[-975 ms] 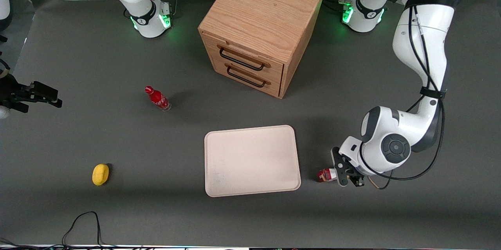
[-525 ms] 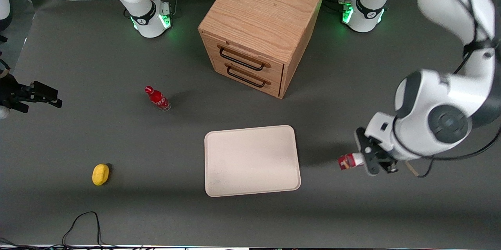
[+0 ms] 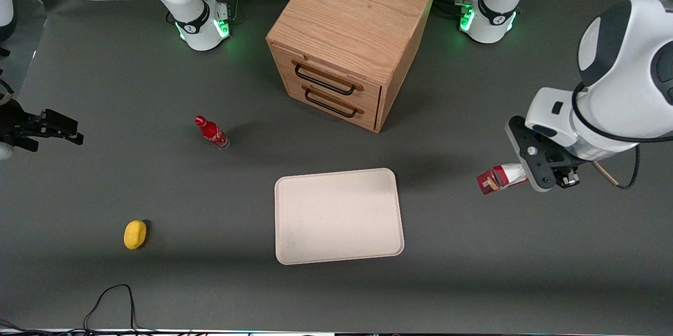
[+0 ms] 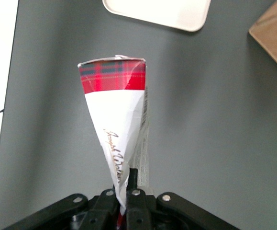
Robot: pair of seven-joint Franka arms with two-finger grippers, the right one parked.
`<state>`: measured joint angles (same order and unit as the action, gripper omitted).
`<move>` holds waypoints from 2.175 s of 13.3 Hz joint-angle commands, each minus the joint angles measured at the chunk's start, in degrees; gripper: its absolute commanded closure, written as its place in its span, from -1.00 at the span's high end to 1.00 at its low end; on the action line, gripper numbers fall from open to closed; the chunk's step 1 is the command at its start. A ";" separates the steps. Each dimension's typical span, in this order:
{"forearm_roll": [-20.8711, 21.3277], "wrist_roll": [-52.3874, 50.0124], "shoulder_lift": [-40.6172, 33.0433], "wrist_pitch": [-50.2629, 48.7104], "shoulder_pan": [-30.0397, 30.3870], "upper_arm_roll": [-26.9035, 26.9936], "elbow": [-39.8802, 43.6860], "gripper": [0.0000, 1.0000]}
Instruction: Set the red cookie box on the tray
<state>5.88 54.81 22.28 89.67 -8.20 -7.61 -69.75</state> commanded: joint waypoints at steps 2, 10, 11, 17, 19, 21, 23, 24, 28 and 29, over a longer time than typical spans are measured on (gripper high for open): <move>0.01 -25.80 9.24 1.20 -7.78 -0.57 10.05 -1.00; -0.43 -83.06 23.32 21.15 -17.20 -0.83 11.21 -1.00; -0.43 -89.11 25.25 23.34 -17.47 -1.09 11.21 -1.00; -0.25 -100.34 31.59 28.89 -17.91 -1.01 10.60 -1.00; -0.25 -100.34 32.03 28.99 -17.91 -1.01 10.68 -1.00; -0.16 -100.16 32.47 29.07 -17.91 -1.01 10.60 -1.00; -0.08 -99.99 32.48 29.86 -17.91 -1.01 10.42 -1.00; 0.01 -99.90 32.48 30.13 -17.91 -1.01 9.90 -0.51; 0.54 -99.28 31.86 29.87 -17.82 -0.92 9.72 1.00; 0.63 -99.28 31.60 29.34 -17.73 -1.01 9.72 1.00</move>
<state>5.82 -44.14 54.21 119.74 -25.59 -9.00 -60.90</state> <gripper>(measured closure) 0.463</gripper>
